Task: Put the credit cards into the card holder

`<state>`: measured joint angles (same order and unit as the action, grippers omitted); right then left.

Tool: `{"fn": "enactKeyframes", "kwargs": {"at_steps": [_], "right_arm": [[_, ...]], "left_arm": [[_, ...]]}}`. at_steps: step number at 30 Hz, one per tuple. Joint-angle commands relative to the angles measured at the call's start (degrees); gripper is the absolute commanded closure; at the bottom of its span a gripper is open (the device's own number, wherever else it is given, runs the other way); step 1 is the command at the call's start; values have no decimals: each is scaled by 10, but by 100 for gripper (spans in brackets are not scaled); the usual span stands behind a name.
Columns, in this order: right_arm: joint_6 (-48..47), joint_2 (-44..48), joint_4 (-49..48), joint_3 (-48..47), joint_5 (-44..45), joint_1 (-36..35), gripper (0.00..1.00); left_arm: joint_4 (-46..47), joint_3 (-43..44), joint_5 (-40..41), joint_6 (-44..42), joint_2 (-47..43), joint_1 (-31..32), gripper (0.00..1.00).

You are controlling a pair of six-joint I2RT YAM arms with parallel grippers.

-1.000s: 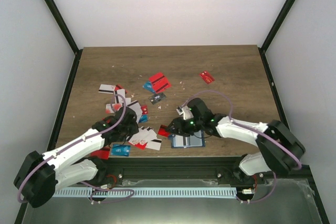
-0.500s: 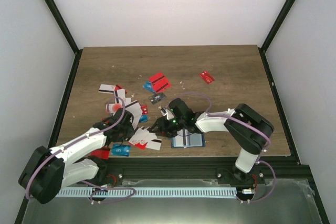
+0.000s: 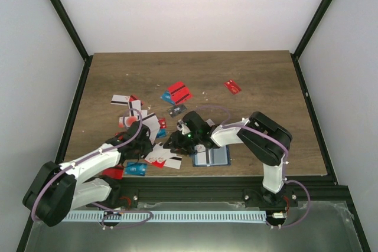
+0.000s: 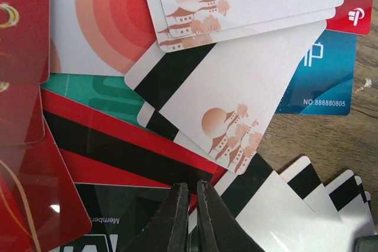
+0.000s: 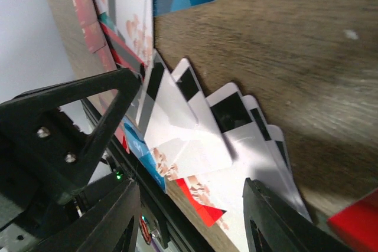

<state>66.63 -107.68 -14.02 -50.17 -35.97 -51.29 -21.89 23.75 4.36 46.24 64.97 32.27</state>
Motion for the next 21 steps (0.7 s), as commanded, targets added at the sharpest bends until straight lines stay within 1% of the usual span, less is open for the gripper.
{"fn": "enactKeyframes", "kwargs": {"at_steps": [1, 5, 12, 16, 21], "right_arm": [[13, -14, 1, -25, 7, -7, 50], [15, -20, 0, -25, 5, -8, 51], [14, -21, 2, -26, 8, -8, 50], [15, -23, 2, -27, 6, -8, 50], [18, -28, 0, -28, 4, -8, 50]], "left_arm": [[-19, -11, -9, -4, -12, -1, 92], [-36, 0, 0, -6, -42, -2, 92], [-17, -2, -31, -18, -75, 0, 92], [-9, -7, -32, -21, -59, -1, 92], [11, -19, -39, -18, -9, 0, 92]]}}
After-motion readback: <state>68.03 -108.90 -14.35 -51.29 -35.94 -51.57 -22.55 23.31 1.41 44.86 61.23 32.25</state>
